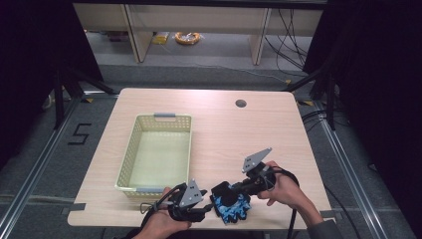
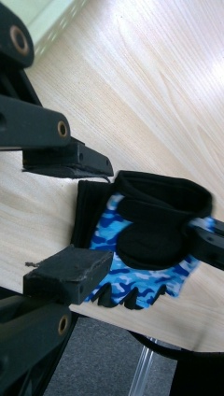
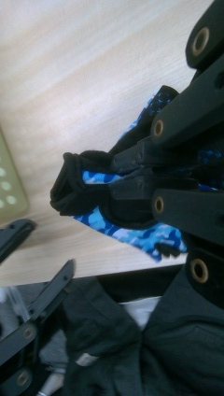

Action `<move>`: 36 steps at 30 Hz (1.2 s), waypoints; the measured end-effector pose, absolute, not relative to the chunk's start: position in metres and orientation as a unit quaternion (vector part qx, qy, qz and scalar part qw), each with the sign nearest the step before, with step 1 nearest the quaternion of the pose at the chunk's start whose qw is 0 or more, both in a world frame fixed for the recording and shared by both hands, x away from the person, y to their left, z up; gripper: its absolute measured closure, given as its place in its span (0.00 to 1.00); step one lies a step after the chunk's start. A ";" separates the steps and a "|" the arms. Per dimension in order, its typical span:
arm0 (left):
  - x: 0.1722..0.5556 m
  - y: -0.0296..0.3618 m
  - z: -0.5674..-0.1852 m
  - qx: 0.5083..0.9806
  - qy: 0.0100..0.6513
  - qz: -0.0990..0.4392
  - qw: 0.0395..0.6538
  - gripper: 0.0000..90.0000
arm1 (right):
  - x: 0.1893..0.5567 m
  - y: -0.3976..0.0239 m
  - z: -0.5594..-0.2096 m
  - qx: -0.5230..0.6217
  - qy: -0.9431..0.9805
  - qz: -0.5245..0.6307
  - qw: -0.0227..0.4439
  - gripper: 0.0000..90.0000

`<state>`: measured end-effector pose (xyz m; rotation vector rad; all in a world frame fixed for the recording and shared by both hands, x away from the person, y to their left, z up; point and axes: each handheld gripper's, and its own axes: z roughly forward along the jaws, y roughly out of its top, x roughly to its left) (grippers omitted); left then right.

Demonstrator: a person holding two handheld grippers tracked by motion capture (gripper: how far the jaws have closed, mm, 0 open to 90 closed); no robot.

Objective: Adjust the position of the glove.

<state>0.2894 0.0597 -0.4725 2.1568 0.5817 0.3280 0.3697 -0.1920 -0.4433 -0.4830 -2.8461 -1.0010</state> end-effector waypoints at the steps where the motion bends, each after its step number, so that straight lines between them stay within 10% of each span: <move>1: 0.289 0.059 -0.473 0.862 0.242 0.129 0.427 0.57 | 0.370 -0.190 -0.445 -0.176 -0.928 -0.325 0.057 0.97; 8: 0.295 0.058 -0.476 0.868 0.239 0.131 0.415 0.55 | 0.386 -0.183 -0.470 -0.166 -0.940 -0.292 0.065 0.92; 16: 0.302 0.049 -0.478 0.870 0.239 0.125 0.413 0.55 | 0.377 -0.188 -0.462 -0.215 -0.926 -0.309 -0.007 0.64; 36: 0.323 0.025 -0.481 0.884 0.232 0.106 0.391 0.65 | 0.292 -0.231 -0.490 -0.341 -0.879 -0.326 -0.069 0.75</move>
